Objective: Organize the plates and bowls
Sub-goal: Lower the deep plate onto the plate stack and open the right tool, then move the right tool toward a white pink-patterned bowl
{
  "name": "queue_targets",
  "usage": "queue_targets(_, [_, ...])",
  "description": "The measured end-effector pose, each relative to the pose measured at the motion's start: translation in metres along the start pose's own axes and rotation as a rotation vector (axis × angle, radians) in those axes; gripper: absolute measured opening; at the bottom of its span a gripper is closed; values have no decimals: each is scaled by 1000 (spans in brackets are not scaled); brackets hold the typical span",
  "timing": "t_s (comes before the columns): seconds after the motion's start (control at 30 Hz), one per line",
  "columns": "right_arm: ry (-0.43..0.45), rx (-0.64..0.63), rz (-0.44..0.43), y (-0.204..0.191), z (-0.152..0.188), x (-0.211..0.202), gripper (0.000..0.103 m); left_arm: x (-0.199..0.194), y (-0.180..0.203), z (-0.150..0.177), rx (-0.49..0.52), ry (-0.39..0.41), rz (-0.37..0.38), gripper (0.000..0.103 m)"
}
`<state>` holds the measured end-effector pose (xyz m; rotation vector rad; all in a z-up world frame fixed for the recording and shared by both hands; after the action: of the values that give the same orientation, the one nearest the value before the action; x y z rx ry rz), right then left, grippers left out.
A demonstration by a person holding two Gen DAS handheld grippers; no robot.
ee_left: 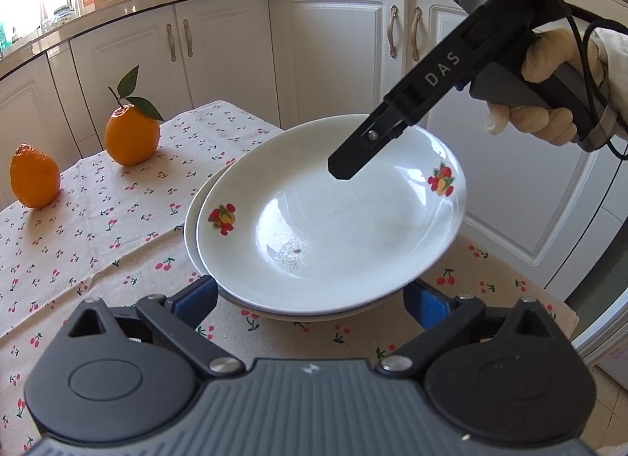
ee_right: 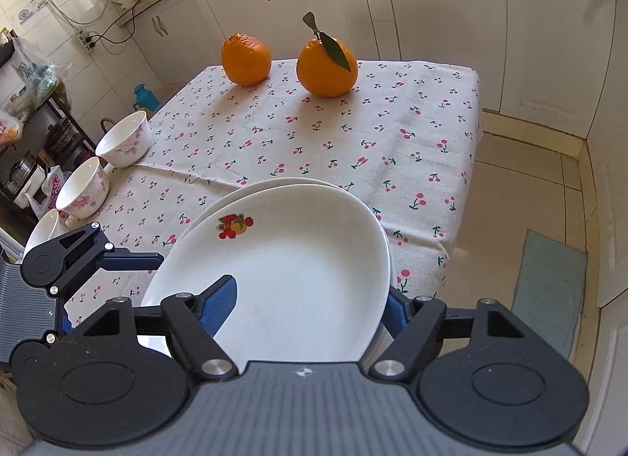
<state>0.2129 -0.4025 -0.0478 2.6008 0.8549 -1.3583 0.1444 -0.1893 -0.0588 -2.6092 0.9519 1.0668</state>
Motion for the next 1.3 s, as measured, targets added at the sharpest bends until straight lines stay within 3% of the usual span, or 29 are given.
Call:
queue_targets(0.37, [-42,-8,85,-10,2,1,92,-6,0,1,14,22,0,101])
queue_targets(0.57, [4,-32,98,-20,-1,-10,103,-13,-2,2,16,46,-8,101])
queue_targets(1.1, [53,-106,251,-74,2,-19,103,-35,-18,2,-18,83,-39,102])
queue_targets(1.3, [67,-115,356,-103,4,-17,103,-43,-27,7,-27,87,-43,102])
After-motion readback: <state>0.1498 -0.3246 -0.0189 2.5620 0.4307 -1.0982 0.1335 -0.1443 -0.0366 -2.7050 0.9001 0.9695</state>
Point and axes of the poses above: each gripper's, at about its wrist camera, not at the fingertips, and x roughly the way its jaws point, y to its right, z to its underside, the point moved 1 cm from there along x, roughly the way its jaws point, and after that the axes turned 11 degrees about -x, right-handed, at the moved point
